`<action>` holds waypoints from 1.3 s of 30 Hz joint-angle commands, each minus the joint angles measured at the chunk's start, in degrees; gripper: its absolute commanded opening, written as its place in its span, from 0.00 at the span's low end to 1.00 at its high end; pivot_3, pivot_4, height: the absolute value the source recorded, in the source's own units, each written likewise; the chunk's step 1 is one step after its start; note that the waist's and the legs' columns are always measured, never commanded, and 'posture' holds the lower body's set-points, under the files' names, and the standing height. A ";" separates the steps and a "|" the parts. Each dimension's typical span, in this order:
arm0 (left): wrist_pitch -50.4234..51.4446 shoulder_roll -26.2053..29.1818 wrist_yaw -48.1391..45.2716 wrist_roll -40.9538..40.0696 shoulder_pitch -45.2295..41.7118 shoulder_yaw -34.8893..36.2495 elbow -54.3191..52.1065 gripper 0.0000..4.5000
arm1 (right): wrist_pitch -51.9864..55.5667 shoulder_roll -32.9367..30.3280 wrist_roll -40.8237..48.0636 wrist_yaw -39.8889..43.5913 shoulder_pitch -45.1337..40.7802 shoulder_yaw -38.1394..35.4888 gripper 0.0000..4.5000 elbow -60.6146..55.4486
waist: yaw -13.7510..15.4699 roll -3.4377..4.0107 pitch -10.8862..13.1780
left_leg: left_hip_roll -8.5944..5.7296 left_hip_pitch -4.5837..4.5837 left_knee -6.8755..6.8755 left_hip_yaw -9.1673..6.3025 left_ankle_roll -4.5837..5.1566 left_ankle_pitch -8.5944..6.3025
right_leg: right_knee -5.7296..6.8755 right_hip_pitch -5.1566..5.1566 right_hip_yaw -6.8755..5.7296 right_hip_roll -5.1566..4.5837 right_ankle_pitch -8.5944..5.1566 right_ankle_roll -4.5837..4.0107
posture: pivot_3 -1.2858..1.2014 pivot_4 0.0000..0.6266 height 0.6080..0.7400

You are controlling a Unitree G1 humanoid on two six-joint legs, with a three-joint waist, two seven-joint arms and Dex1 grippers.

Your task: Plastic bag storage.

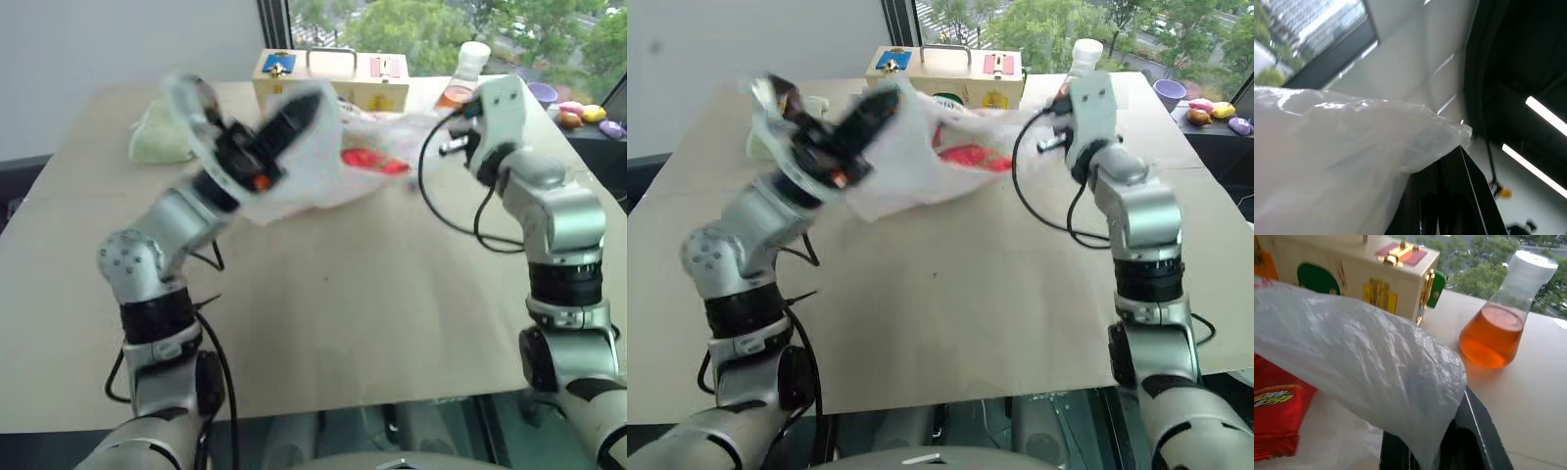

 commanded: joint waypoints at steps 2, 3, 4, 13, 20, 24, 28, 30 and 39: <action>-8.52 3.62 2.62 -3.34 -10.56 6.64 7.41 0.01 | -2.05 -0.94 4.96 0.13 -12.01 -7.30 0.00 3.12 | 0.02 0.00 0.00 | 0.00 -0.01 -0.01 -0.01 0.00 0.00 | -0.03 0.00 -0.02 0.00 0.00 0.00 | 0.52 0.24 1.00; -9.29 4.68 2.37 -2.69 -12.52 7.33 9.55 0.01 | -2.04 -1.58 5.56 0.64 -14.11 -7.84 0.00 4.40 | 0.01 0.02 -0.02 | -0.01 -0.03 -0.02 -0.01 0.00 0.00 | -0.05 0.00 -0.03 0.00 0.00 0.00 | 0.52 0.24 1.00; -9.85 6.05 1.65 -1.54 -14.61 7.88 12.10 0.01 | -2.15 -2.27 6.15 1.09 -16.47 -8.49 0.00 6.05 | -0.01 0.02 -0.06 | -0.01 -0.02 -0.07 0.00 0.00 0.00 | -0.10 0.01 -0.03 0.00 0.00 0.00 | 0.52 0.24 1.00; -7.00 11.12 -7.07 7.58 -23.34 6.69 23.19 0.01 | -8.74 -12.28 4.54 6.39 -23.23 -7.77 0.00 16.00 | 0.22 0.01 -0.01 | -0.08 -0.20 -0.25 0.00 -0.02 0.00 | -0.43 -0.02 -0.10 -0.08 -0.01 0.02 | 0.52 0.24 1.00; -1.28 10.76 -5.45 8.33 -12.96 5.66 12.21 0.01 | 1.03 -15.78 10.79 6.45 -5.02 -12.73 0.00 -9.05 | -0.22 0.01 -0.02 | -0.02 -0.22 -0.32 0.16 -0.12 0.06 | -0.14 -0.28 0.09 -0.07 -0.03 0.00 | 0.52 0.24 1.00; 4.37 12.17 -7.31 9.20 0.77 2.54 1.94 0.01 | 11.68 -16.99 18.93 9.45 17.52 -15.30 0.00 -31.00 | -0.17 0.01 -0.02 | -0.03 -0.37 -0.22 0.23 -0.17 0.09 | 0.02 -0.49 0.20 -0.09 -0.01 0.02 | 0.52 0.24 1.00; 8.21 12.27 -12.86 14.64 21.29 -2.85 -7.73 0.01 | 13.98 -16.76 21.31 11.77 49.52 -8.61 0.00 -48.05 | 0.12 0.14 -0.46 | 0.05 0.19 -0.53 0.12 -0.01 -0.06 | -0.09 -0.02 0.09 -0.05 -0.19 -0.10 | 0.52 0.24 1.00; 6.85 11.07 -13.12 17.09 25.36 -4.01 -7.54 0.01 | 9.08 -17.58 16.41 11.21 55.70 -0.37 0.00 -47.55 | 0.16 0.11 -0.28 | -0.07 -0.05 -0.37 0.23 0.00 -0.06 | 0.06 -0.25 0.19 -0.15 -0.35 0.02 | 0.52 0.24 1.00; 1.08 9.37 -14.94 32.73 23.31 -9.99 -3.54 0.01 | -7.61 -7.23 -0.18 4.63 43.14 17.97 0.00 -20.38 | -0.34 -0.31 -0.14 | 0.15 1.50 -0.06 0.03 -0.21 -0.10 | -0.60 1.42 0.04 0.10 -0.07 0.03 | 0.52 0.24 1.00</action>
